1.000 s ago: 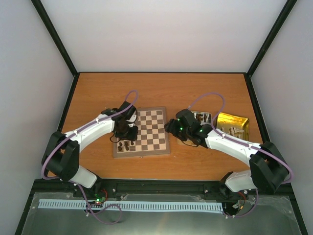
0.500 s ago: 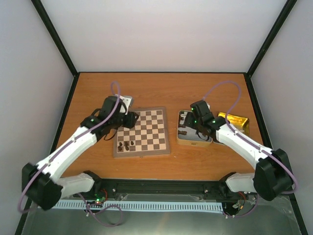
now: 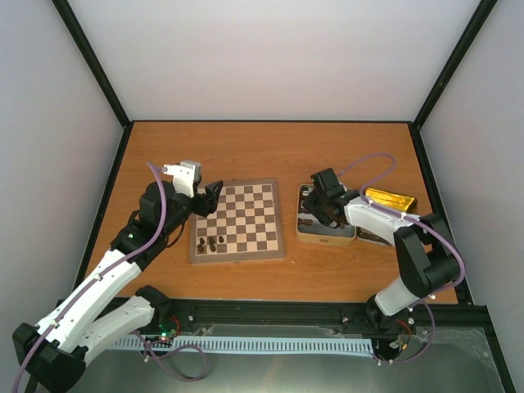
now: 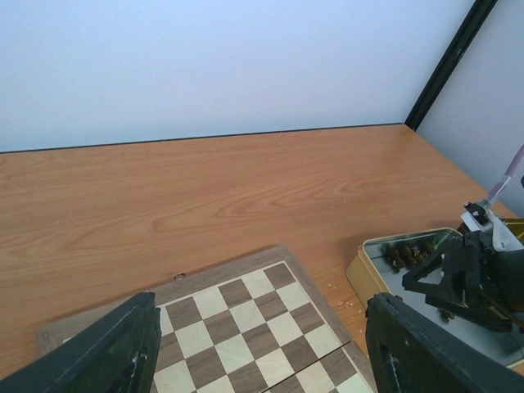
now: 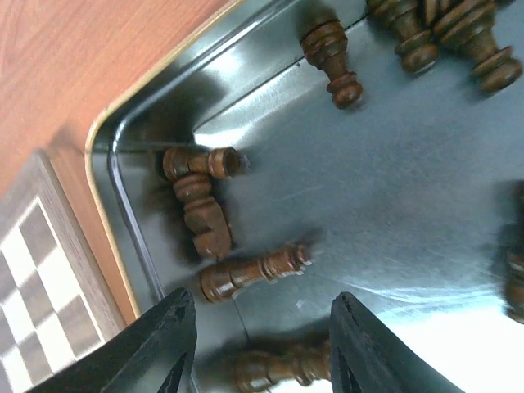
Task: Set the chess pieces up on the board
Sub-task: Pick up the chess piece from the storage box.
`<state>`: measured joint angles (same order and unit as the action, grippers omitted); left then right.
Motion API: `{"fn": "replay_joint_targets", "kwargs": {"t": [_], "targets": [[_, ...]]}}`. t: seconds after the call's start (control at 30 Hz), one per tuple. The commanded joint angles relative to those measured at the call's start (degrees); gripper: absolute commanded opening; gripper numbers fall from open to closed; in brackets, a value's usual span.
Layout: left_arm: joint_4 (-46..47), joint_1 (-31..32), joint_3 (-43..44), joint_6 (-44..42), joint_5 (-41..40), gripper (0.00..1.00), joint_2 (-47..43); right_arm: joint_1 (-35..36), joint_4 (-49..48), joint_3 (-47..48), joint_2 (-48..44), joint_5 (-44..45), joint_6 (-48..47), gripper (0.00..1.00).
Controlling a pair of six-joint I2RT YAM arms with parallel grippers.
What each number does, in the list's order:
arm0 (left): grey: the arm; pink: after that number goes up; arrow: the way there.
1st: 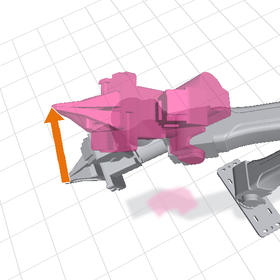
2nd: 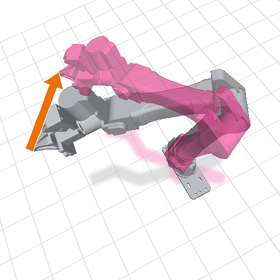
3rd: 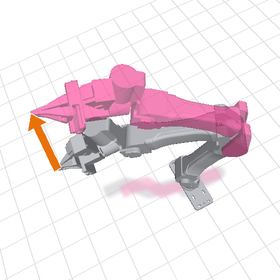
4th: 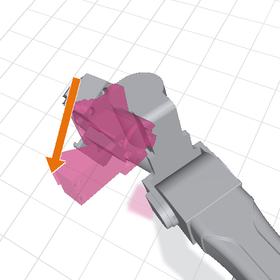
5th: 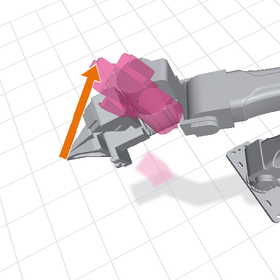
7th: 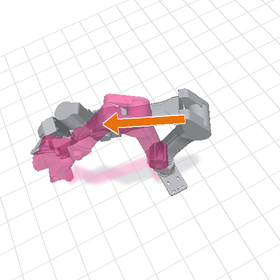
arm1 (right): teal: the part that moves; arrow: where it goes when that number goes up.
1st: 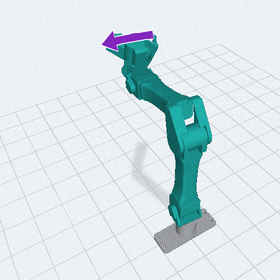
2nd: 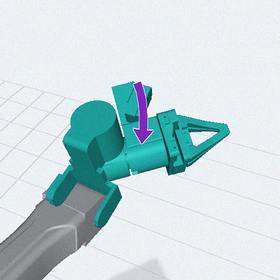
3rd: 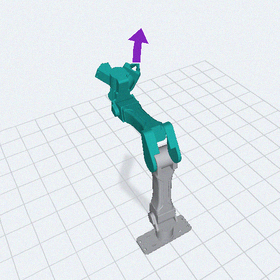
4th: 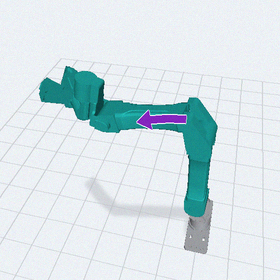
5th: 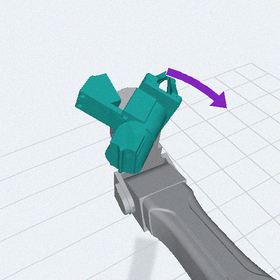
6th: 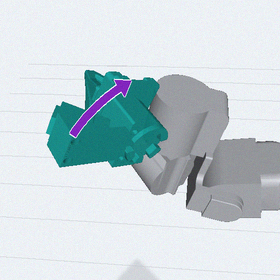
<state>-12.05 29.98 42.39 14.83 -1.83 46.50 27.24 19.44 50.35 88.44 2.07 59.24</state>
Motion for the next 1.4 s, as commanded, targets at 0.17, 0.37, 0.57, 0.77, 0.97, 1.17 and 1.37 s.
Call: {"fn": "replay_joint_targets", "kwargs": {"t": [0.17, 0.37, 0.57, 0.77, 0.97, 1.17, 1.37], "targets": [[2.7, 0.4, -0.1, -0.2, -0.9, 0.70, -1.2, -0.4, -4.2, 1.1, 5.3, 4.9, 27.6, 0.43], [2.7, 0.4, -0.3, 0.1, -0.1, 0.70, -1.1, -0.4, -5.7, 0.6, 6.4, 5.1, 32.8, 0.38], [2.7, 0.4, -0.4, 0.1, 0.0, 0.70, -1.1, -0.4, -7.5, 1.2, 9.8, -0.4, 35.3, 0.34], [2.5, 0.4, -0.4, 0.1, -0.5, 0.70, -1.3, -0.4, -6.6, 3.6, 12.8, -1.3, 34.8, 0.31], [2.5, 0.4, -0.4, 0.0, -1.0, 0.70, -1.5, -0.5, -3.8, 5.0, 13.1, 3.3, 30.5, 0.19], [2.3, 0.4, -0.3, -0.1, -1.2, 0.70, -1.7, -2.2, -1.1, 6.2, 12.0, 4.9, 18.5, 0.13], [2.2, 0.4, -0.4, 0.0, -1.4, 0.70, -2.5, -5.0, 2.3, 8.4, 12.4, 1.2, 0.1, 0.13]]}}
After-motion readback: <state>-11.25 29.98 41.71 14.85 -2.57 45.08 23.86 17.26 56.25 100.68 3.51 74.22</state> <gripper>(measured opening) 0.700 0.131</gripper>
